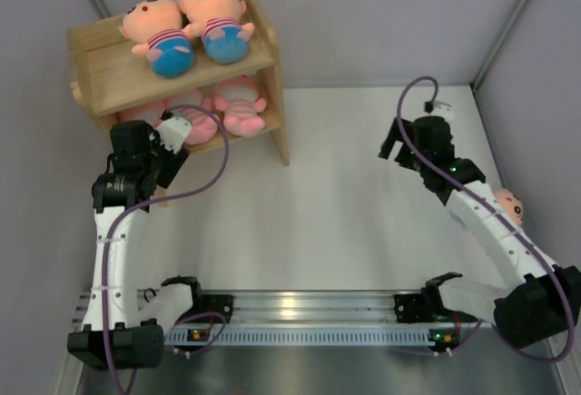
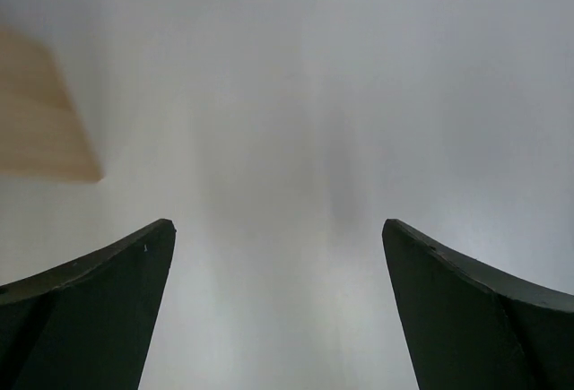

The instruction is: Place and organize the stuffed toys onto the shelf

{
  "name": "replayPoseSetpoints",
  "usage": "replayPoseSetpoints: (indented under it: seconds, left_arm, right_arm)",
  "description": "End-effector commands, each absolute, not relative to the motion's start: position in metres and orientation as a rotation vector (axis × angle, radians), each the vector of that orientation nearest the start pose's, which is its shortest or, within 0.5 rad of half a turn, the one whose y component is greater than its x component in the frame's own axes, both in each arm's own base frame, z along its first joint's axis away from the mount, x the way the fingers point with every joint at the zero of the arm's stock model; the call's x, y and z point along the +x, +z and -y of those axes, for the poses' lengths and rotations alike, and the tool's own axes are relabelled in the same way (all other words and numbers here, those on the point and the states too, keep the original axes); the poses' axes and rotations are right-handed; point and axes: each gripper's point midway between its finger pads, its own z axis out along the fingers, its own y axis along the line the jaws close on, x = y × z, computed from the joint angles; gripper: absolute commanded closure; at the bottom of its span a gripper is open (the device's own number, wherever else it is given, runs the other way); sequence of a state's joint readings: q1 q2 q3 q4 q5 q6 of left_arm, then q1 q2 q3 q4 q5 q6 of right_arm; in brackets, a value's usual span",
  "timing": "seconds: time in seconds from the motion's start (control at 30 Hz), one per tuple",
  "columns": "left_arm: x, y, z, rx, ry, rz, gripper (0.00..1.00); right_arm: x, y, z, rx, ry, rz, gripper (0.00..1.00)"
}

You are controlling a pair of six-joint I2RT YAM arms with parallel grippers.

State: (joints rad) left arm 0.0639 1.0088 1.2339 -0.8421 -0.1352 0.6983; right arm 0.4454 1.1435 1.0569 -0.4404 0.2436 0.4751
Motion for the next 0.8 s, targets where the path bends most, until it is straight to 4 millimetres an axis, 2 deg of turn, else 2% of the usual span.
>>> replayPoseSetpoints:
  seconds: [0.0,0.03,0.07,0.1,0.13,0.17,0.3,0.37,0.4,0.47,0.57,0.7,0.77]
  left_arm:
    - [0.279,0.294,-0.058,0.621,0.514,-2.088,0.22]
    - [0.276,0.297,-0.054,0.623,0.496,-2.073,0.21]
    - [0.274,0.297,-0.052,0.626,0.486,-2.068,0.20]
    - [0.271,0.295,-0.051,0.632,0.474,-2.076,0.19]
    - [0.269,0.294,-0.050,0.634,0.467,-2.075,0.19]
    - [0.268,0.295,-0.049,0.633,0.464,-2.070,0.18]
    - [0.266,0.290,-0.050,0.637,0.469,-2.082,0.17]
    - [0.264,0.290,-0.051,0.635,0.474,-2.078,0.17]
    - [0.263,0.291,-0.050,0.634,0.474,-2.073,0.17]
    - [0.261,0.291,-0.050,0.633,0.470,-2.076,0.17]
    - [0.257,0.290,-0.047,0.637,0.452,-2.082,0.17]
    - [0.252,0.290,-0.037,0.643,0.380,-2.086,0.17]
    - [0.250,0.289,-0.031,0.640,0.334,-2.087,0.17]
  right_arm:
    - [0.320,0.194,-0.034,0.569,0.070,-2.139,0.01]
    - [0.316,0.191,-0.017,0.661,0.047,-2.114,0.01]
    - [0.311,0.187,0.017,0.792,-0.037,-2.074,0.01]
    - [0.303,0.175,0.033,0.856,-0.083,-2.075,0.01]
    - [0.298,0.173,0.044,0.917,-0.106,-2.048,0.00]
    - [0.290,0.170,0.072,1.022,-0.173,-2.003,0.00]
    - [0.266,0.150,0.116,1.232,-0.286,-1.923,0.01]
    - [0.262,0.146,0.135,1.310,-0.311,-1.867,0.01]
    - [0.259,0.138,0.140,1.335,-0.324,-1.863,0.01]
    - [0.262,0.130,0.153,1.367,-0.327,-1.842,0.00]
    - [0.270,0.110,0.162,1.391,-0.301,-1.880,0.01]
    - [0.277,0.086,0.168,1.415,-0.272,-1.935,0.01]
    - [0.276,0.070,0.164,1.415,-0.262,-1.981,0.02]
